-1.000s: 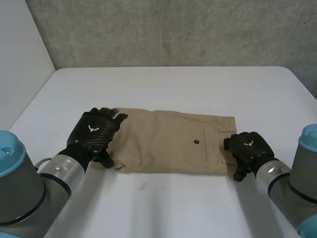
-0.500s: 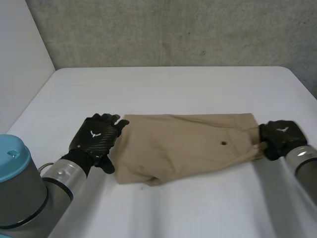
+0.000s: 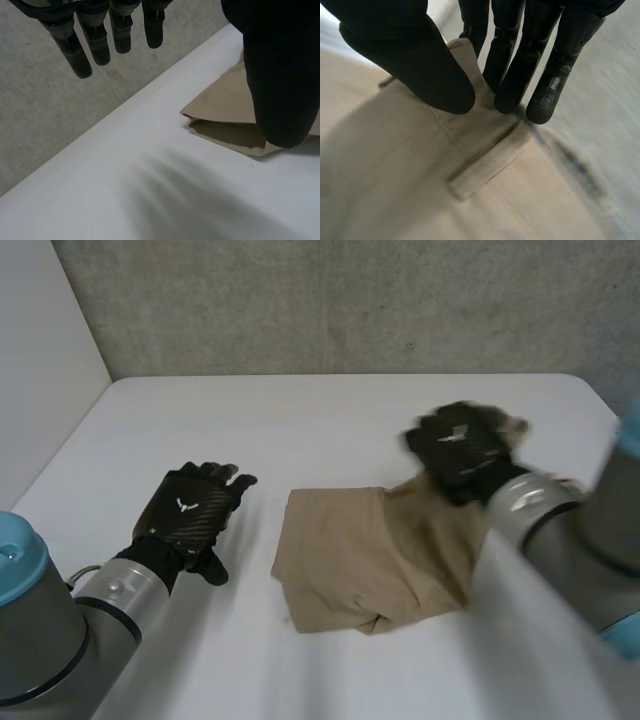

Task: Fold the shorts.

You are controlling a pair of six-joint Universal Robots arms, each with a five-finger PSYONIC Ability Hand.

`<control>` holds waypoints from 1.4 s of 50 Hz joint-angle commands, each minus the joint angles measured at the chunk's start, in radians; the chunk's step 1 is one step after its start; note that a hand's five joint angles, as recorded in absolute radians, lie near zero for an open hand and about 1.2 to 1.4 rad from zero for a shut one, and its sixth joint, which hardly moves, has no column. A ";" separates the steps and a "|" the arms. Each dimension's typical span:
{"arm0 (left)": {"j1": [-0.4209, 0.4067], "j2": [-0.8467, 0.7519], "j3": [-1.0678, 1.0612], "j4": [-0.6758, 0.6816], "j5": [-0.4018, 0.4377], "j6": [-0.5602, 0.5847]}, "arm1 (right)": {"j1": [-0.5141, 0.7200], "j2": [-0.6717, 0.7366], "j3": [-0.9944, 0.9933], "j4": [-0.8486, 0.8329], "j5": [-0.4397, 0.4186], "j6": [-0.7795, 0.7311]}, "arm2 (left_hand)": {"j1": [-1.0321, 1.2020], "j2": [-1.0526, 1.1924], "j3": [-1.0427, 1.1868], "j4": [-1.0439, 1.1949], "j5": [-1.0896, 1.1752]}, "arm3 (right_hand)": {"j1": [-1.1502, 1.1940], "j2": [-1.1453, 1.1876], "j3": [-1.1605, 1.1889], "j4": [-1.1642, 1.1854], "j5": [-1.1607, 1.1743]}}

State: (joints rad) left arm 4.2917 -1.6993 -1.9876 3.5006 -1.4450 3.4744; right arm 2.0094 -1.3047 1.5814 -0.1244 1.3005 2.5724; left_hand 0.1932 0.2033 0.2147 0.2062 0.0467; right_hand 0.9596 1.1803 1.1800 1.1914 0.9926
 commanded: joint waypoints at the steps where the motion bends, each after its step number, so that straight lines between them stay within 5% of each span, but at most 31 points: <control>1: 0.000 0.007 -0.005 0.000 0.000 0.000 | 0.270 0.192 -0.060 -0.001 -0.113 0.003 | -0.015 -0.025 -0.036 -0.028 -0.043 | 0.437 0.216 0.216 0.205 0.229; 7: -0.001 0.007 -0.007 0.000 -0.003 0.000 | 0.351 0.268 -0.075 0.009 -0.138 -0.003 | -0.018 -0.028 -0.039 -0.031 -0.046 | 0.437 0.216 0.216 0.205 0.229; 9: 0.000 0.007 -0.005 -0.002 -0.008 0.000 | 0.353 0.257 -0.074 0.008 -0.138 0.006 | -0.019 -0.029 -0.040 -0.032 -0.047 | 0.070 -0.151 -0.150 -0.162 -0.137; 10: 0.000 0.007 -0.005 0.000 -0.009 0.000 | 0.353 0.257 -0.074 0.008 -0.138 0.006 | -0.019 -0.029 -0.040 -0.032 -0.047 | 0.068 -0.153 -0.153 -0.164 -0.140; 11: 0.000 0.009 -0.002 0.000 -0.012 0.000 | 0.351 0.221 -0.069 0.002 -0.136 0.014 | -0.019 -0.029 -0.040 -0.032 -0.047 | -0.496 -0.717 -0.716 -0.728 -0.704; 14: 0.000 0.010 0.015 0.002 -0.014 0.002 | 0.348 0.151 -0.060 0.000 -0.127 0.032 | -0.018 -0.028 -0.039 -0.031 -0.046 | -0.785 -1.006 -1.005 -1.017 -0.993; 23: -0.052 0.020 0.137 0.006 -0.014 -0.015 | 0.188 -0.036 -0.026 0.000 -0.058 0.315 | -0.003 -0.013 -0.025 -0.016 -0.031 | -0.785 -1.006 -1.005 -1.017 -0.993; 31: -0.216 -0.068 0.326 -0.009 -0.081 -0.164 | 0.045 -0.068 -0.023 0.012 -0.044 0.492 | 0.017 0.007 -0.004 0.004 -0.011 | -0.785 -1.006 -1.005 -1.017 -0.993; 42: -0.290 -0.339 0.443 -0.193 -0.284 -0.245 | 0.025 0.155 -0.115 0.126 -0.026 0.482 | 0.020 0.010 -0.001 0.007 -0.008 | -0.785 -1.006 -1.005 -1.017 -0.993; 48: -0.283 -0.442 0.437 -0.203 -0.298 -0.247 | 0.025 0.269 -0.135 0.138 -0.003 0.422 | 0.014 0.004 -0.007 0.001 -0.014 | -0.785 -1.006 -1.005 -1.017 -0.993; 54: -0.282 -0.464 0.431 -0.204 -0.293 -0.239 | 0.023 0.335 -0.143 0.141 0.115 0.289 | 0.014 0.004 -0.007 0.001 -0.014 | -0.785 -1.006 -1.005 -1.017 -0.993; 61: -0.294 -0.393 0.438 -0.227 -0.290 -0.235 | 0.032 0.283 -0.150 0.160 0.129 0.267 | 0.014 0.004 -0.007 0.001 -0.014 | -0.785 -1.006 -1.005 -1.017 -0.993; 70: -0.277 -0.209 0.536 -0.287 -0.276 -0.233 | 0.025 0.043 -0.233 0.140 0.157 0.322 | 0.009 -0.001 -0.013 -0.004 -0.020 | -0.785 -1.006 -1.005 -1.017 -0.993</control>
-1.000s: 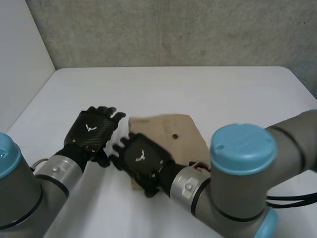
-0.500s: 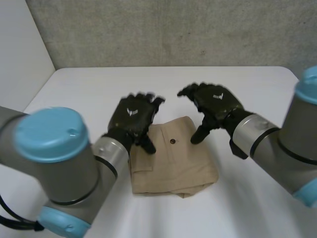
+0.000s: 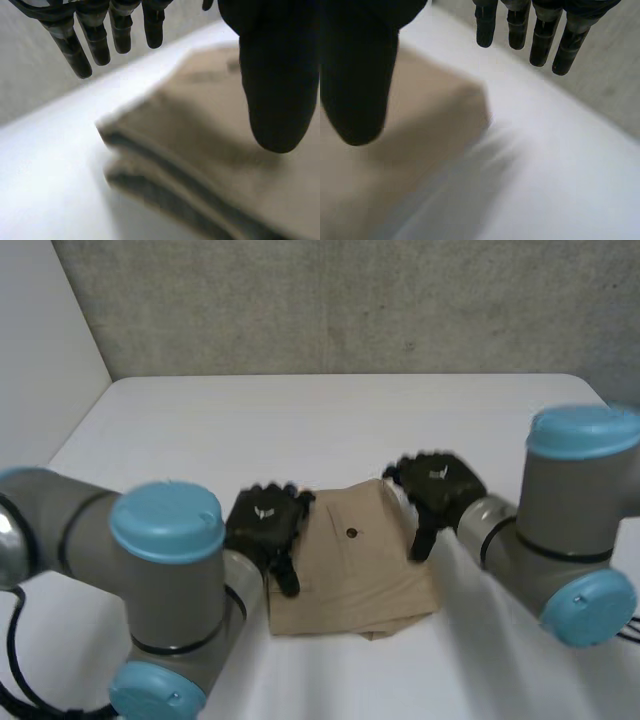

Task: Fold the shorts.

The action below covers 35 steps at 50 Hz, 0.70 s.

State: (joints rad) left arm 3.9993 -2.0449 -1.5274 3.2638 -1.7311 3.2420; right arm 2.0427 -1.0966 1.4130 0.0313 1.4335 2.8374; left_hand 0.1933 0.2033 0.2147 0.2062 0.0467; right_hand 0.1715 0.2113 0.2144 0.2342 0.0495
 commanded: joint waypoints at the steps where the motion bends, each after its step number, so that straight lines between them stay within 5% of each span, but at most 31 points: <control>1: 0.035 0.181 0.105 -0.073 0.010 -0.002 | -0.010 -0.186 -0.072 -0.021 0.037 0.078 | 0.008 -0.001 -0.013 -0.004 -0.019 | 0.003 -0.037 -0.040 -0.060 -0.049; 8: 0.196 0.298 0.234 -0.237 0.056 -0.008 | -0.060 -0.327 -0.097 -0.031 0.209 0.203 | 0.035 0.025 0.014 0.022 0.007 | 0.003 -0.037 -0.040 -0.060 -0.049; 15: 0.351 0.312 0.300 -0.467 0.179 -0.051 | -0.105 -0.327 -0.146 0.114 0.209 0.157 | 0.000 -0.010 -0.022 -0.013 -0.028 | 0.003 -0.037 -0.040 -0.060 -0.049; 35: 0.360 0.362 0.270 -0.443 0.189 -0.061 | -0.108 -0.333 -0.140 0.139 0.214 0.149 | -0.018 -0.028 -0.039 -0.031 -0.046 | 0.003 -0.037 -0.040 -0.060 -0.049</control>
State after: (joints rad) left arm 4.3648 -1.6991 -1.2419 2.7983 -1.5410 3.1813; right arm 1.9302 -1.4299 1.2676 0.1731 1.6471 2.9913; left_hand 0.1933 0.2032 0.2147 0.2062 0.0467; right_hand 0.1715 0.2113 0.2144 0.2342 0.0495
